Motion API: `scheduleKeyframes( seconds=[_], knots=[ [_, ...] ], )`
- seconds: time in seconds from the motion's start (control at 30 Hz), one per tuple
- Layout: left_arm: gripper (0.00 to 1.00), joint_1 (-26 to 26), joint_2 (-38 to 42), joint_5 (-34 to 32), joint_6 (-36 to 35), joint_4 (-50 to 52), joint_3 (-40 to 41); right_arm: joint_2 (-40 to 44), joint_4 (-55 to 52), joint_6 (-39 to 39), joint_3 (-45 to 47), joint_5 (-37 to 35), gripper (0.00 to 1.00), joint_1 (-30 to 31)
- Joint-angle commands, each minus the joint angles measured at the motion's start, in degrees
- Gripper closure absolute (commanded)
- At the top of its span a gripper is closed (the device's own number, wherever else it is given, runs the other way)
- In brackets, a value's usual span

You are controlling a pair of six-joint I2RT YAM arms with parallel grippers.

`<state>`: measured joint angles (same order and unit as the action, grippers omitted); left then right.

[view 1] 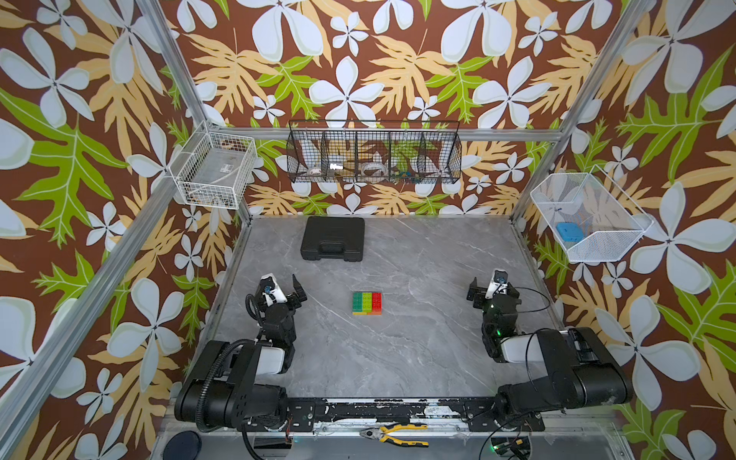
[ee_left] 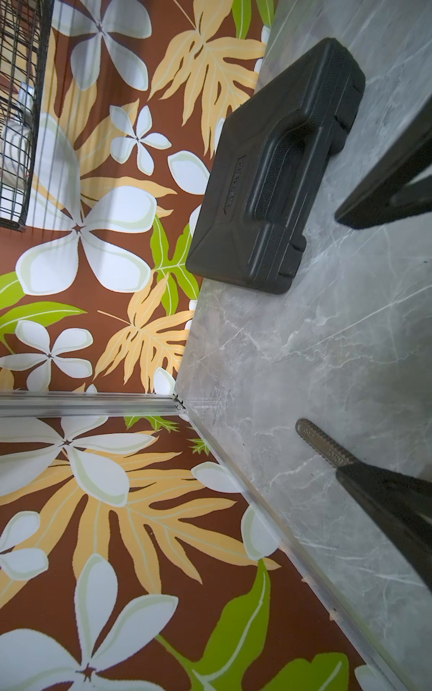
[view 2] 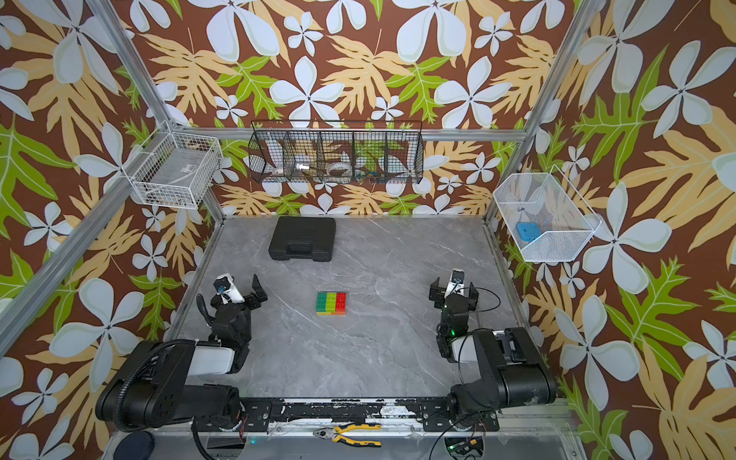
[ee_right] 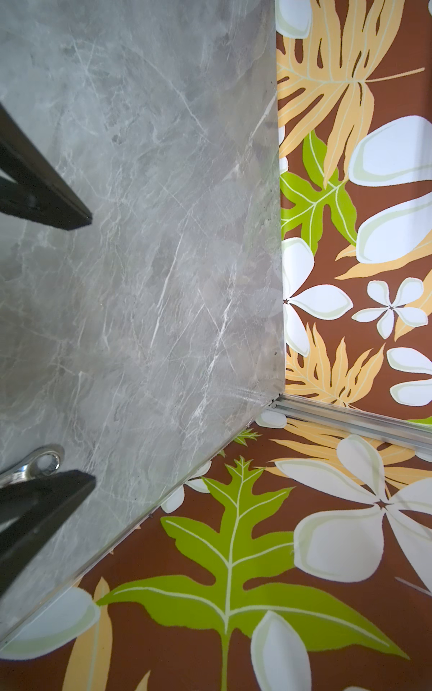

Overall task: Assemble a rectangle with lego
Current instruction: Reset both arms

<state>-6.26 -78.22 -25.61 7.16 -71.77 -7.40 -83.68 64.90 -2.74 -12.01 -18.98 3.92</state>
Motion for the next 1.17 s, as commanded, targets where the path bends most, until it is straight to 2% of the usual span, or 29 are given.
scheduleKeyframes(
  seconds=[0.0,1.13],
  knots=[
    [0.0,0.0,-0.1,-0.4,-0.3,-2.0,-0.2,0.1,1.4,0.2,-0.1,0.1,0.01,0.0],
    [0.0,-0.6,-0.2,2.7,-2.1,-2.5,0.0,0.1,1.4,0.1,-0.1,0.1,0.01,0.0]
  ],
)
